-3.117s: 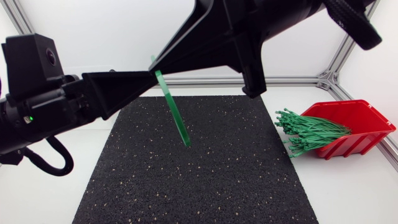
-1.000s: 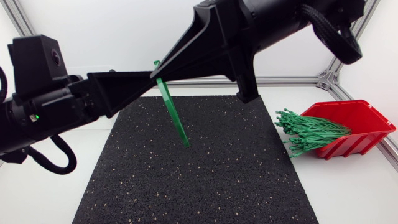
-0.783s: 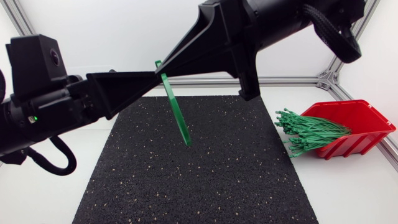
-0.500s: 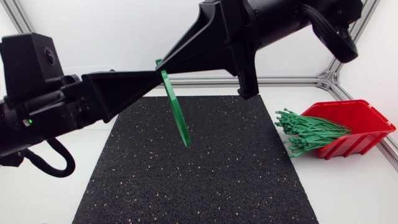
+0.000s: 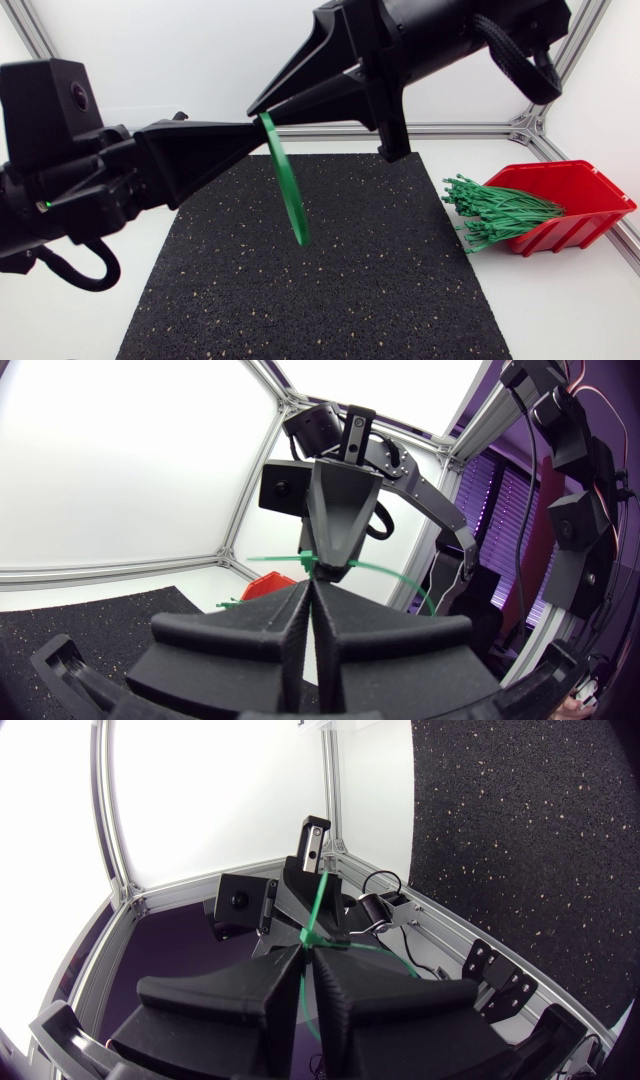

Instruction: Take a green cable tie from the red box, thread the tail through the head to close it, then place it in the transparent bin on the left.

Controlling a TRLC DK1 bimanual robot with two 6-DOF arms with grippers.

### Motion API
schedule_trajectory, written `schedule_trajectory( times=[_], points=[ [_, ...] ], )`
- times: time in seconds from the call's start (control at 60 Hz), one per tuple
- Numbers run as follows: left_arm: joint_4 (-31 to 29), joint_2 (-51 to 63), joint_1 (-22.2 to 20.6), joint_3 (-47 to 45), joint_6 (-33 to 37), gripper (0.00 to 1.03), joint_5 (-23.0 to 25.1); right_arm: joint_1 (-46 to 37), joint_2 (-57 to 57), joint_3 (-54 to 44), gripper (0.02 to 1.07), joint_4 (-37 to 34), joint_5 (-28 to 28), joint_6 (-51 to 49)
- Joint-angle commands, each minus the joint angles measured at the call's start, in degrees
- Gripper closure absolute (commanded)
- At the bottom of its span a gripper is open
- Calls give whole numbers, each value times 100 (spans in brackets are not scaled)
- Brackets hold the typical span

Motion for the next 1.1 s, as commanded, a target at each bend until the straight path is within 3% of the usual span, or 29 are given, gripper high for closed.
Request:
schedule_trajectory(
  times=[0.0, 0.067, 0.117, 0.533, 0.65, 1.083],
  points=[
    [120, -127, 86, 63, 92, 100, 94, 65, -32, -195, 65, -54, 132, 62],
    [120, -110, 218, 63, 101, 100, 111, 145, -111, -204, 47, -133, 132, 36],
    [120, -83, 288, 63, 119, 100, 120, 180, -181, -178, 41, -177, 141, 27],
    [59, 92, 569, -192, 831, 100, 296, -154, -330, -125, 41, -230, 185, -96],
    [59, 128, 473, -245, 998, 100, 586, -383, -93, -11, 42, -159, 176, -157],
    [50, 356, 77, -201, 1349, 100, 744, -137, 346, 218, 53, -106, 141, -324]
  ],
)
